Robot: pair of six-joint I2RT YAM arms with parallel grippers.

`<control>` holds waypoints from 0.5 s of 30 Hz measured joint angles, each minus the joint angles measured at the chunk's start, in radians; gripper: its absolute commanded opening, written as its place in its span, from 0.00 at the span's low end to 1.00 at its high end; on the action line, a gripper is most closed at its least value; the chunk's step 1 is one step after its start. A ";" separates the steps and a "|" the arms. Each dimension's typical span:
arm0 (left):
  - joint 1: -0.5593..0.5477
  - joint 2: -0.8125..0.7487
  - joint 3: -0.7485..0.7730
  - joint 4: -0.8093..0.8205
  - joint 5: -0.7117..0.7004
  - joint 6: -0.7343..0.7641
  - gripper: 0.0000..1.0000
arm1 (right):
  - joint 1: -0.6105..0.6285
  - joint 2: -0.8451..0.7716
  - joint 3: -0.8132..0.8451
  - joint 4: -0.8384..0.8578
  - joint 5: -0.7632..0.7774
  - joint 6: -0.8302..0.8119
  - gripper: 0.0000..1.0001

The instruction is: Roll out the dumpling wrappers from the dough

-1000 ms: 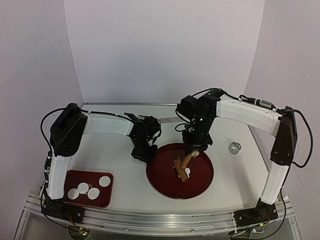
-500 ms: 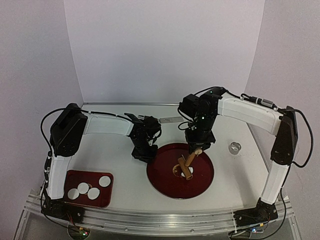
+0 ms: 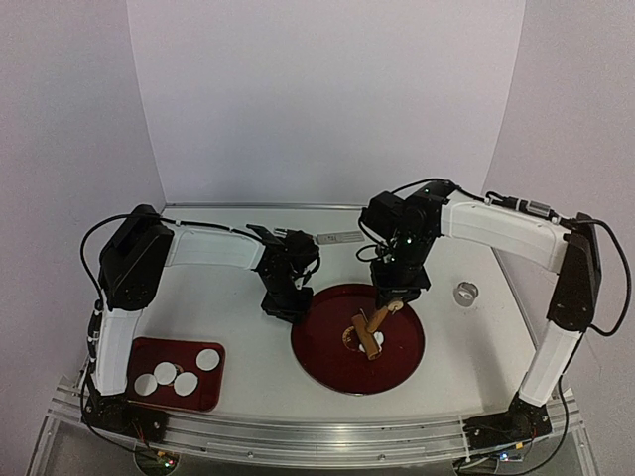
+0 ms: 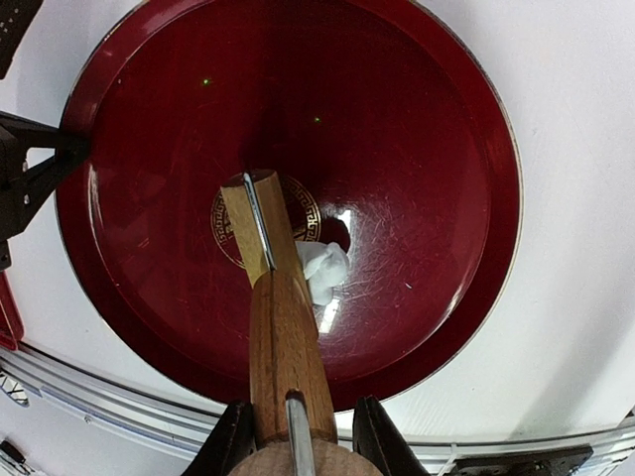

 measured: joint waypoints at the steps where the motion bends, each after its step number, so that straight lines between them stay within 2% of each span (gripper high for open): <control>1: 0.000 0.000 0.000 0.000 0.000 0.000 0.00 | 0.000 -0.001 -0.004 0.004 -0.002 0.000 0.00; 15: 0.000 0.000 0.000 0.000 0.000 0.000 0.00 | -0.005 -0.012 -0.051 0.049 -0.023 0.004 0.00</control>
